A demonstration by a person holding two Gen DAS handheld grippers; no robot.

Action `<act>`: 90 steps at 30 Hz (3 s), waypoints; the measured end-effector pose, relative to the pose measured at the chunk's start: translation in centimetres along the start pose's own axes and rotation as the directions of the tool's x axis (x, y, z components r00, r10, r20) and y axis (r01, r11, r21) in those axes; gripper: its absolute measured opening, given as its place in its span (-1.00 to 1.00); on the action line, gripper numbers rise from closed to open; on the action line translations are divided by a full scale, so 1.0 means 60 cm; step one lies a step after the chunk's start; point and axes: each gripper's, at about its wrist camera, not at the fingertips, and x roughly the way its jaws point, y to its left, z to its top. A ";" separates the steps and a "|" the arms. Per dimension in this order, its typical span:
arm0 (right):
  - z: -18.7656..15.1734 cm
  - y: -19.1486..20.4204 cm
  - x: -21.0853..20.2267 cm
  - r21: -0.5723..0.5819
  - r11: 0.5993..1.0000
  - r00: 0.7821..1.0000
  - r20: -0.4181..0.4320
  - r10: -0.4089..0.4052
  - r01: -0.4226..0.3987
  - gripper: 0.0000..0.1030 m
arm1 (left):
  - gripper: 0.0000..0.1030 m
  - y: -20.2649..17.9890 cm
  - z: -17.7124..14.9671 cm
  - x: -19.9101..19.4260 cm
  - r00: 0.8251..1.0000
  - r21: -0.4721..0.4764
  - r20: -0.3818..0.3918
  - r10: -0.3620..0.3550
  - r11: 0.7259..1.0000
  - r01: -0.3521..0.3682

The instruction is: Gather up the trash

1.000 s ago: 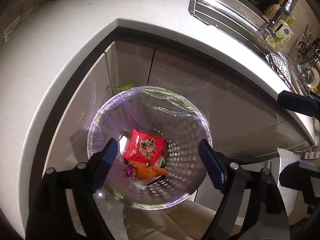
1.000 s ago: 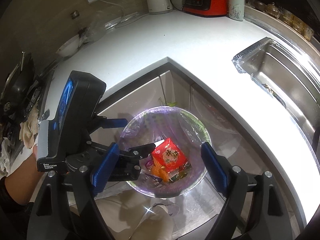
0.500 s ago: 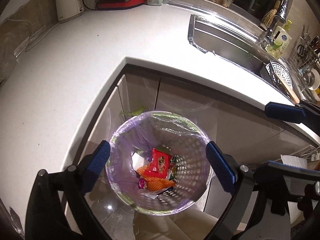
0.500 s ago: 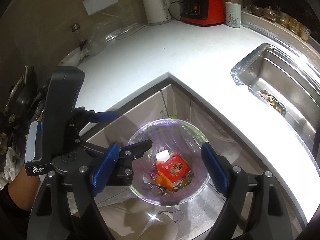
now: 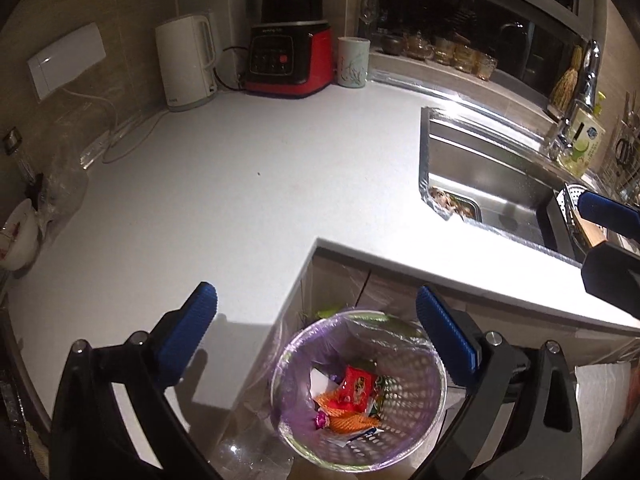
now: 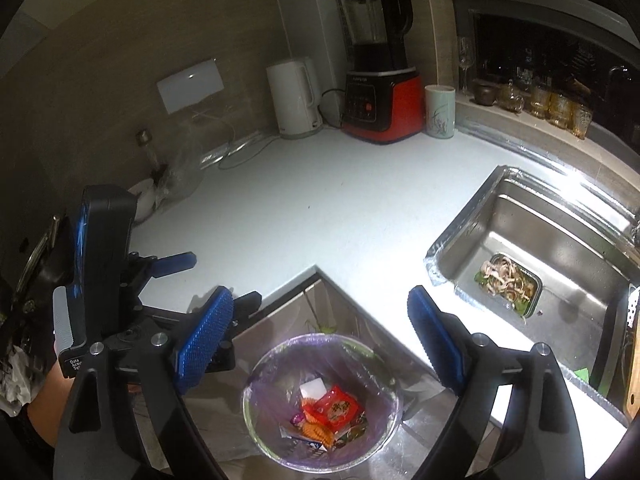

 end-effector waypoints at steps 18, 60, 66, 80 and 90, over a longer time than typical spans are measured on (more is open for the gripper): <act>0.002 0.041 -0.197 -0.045 0.996 0.979 0.190 -0.070 0.080 0.95 | 0.85 0.002 -0.025 -0.183 0.983 -0.159 0.049 0.178 0.973 -0.169; -0.098 0.106 -0.309 -0.094 0.987 0.961 0.260 -0.099 0.127 0.96 | 0.85 -0.051 -0.106 -0.322 0.968 -0.185 0.140 0.210 0.966 -0.183; -0.098 0.110 -0.309 -0.101 0.986 0.961 0.258 -0.100 0.130 0.95 | 0.85 -0.052 -0.108 -0.322 0.969 -0.185 0.138 0.203 0.967 -0.176; -0.099 0.114 -0.304 -0.103 0.987 0.964 0.250 -0.096 0.125 0.96 | 0.85 -0.052 -0.107 -0.321 0.969 -0.174 0.138 0.203 0.968 -0.178; -0.098 0.111 -0.300 -0.098 0.987 0.965 0.242 -0.097 0.124 0.96 | 0.85 -0.050 -0.103 -0.315 0.971 -0.169 0.131 0.202 0.969 -0.179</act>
